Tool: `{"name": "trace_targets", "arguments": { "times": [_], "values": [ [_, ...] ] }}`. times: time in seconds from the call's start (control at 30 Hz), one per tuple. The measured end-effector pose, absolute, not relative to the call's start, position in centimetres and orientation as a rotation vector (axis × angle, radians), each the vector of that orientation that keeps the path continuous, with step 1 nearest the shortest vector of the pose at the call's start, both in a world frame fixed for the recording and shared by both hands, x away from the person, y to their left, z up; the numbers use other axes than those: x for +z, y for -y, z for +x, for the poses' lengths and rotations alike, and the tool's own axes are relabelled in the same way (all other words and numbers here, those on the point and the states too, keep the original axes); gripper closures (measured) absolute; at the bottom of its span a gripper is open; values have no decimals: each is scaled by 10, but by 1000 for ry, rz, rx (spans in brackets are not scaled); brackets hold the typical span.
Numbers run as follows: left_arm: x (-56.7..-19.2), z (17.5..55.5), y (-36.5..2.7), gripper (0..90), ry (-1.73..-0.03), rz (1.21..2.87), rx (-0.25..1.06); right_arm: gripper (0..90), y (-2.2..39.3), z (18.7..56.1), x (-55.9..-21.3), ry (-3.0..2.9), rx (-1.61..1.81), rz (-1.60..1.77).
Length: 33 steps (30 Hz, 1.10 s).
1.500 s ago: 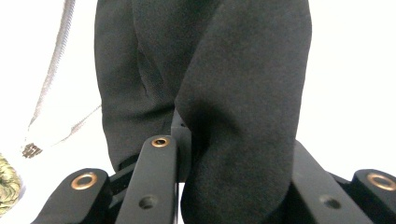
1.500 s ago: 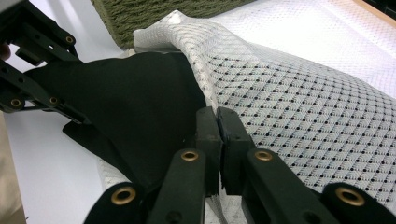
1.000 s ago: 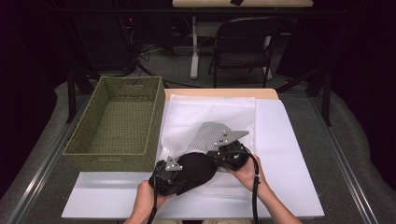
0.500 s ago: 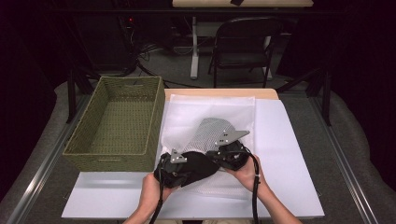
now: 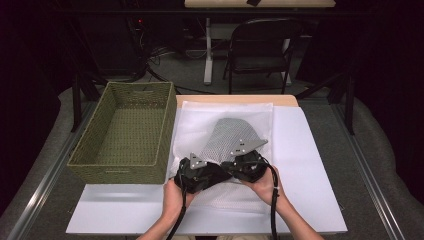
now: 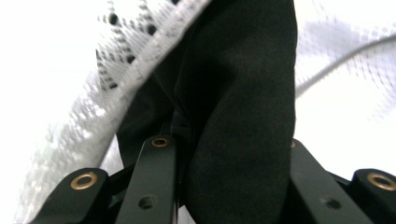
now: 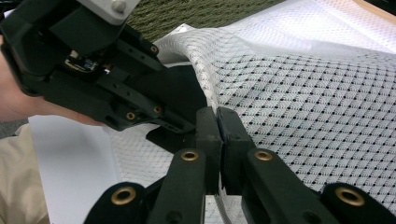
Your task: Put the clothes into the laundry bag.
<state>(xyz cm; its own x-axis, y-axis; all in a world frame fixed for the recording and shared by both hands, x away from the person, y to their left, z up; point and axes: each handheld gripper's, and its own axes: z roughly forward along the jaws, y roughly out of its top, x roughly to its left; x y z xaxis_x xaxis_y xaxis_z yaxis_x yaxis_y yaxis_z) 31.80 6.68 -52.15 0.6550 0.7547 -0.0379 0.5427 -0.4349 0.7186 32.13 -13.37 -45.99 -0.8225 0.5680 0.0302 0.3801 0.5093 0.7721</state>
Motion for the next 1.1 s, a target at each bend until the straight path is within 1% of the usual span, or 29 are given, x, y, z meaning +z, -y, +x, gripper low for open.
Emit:
{"name": "trace_targets", "arguments": {
  "times": [0.1,0.17,0.3,0.37,0.43,0.5,0.73,0.77,0.8,0.87,0.9,0.97,1.07,1.1],
  "values": [
    [-525,323,-67,704,-998,2131,371,886,135,322,-460,-2534,1201,808],
    [-528,325,-69,659,-997,2142,340,886,135,322,-460,-2535,1201,816],
    [-530,322,-73,534,-998,2162,307,886,137,323,-462,-2538,1196,824],
    [-529,318,-75,432,-996,2173,325,884,136,324,-462,-2540,1199,821],
    [-526,314,-77,384,-997,2168,332,884,136,324,-462,-2542,1198,821],
    [-524,309,-80,366,-998,2162,334,884,137,324,-462,-2542,1197,824],
    [-521,296,-82,377,-1011,2146,334,882,137,324,-462,-2541,1191,827],
    [-522,295,-80,390,-1011,2133,344,882,137,324,-462,-2541,1191,828],
    [-522,294,-80,424,-1003,2138,348,882,137,325,-462,-2542,1189,829],
    [-525,292,-79,529,-1008,2108,371,882,138,325,-462,-2542,1188,831],
    [-526,292,-80,603,-1007,2096,377,882,138,325,-462,-2541,1188,832],
    [-529,293,-79,703,-1005,2096,392,882,138,324,-462,-2541,1188,831],
    [-531,297,-78,818,-989,2096,396,882,138,324,-462,-2540,1188,831],
    [-531,297,-77,838,-990,2090,398,883,138,324,-462,-2540,1189,835]
  ]
}}
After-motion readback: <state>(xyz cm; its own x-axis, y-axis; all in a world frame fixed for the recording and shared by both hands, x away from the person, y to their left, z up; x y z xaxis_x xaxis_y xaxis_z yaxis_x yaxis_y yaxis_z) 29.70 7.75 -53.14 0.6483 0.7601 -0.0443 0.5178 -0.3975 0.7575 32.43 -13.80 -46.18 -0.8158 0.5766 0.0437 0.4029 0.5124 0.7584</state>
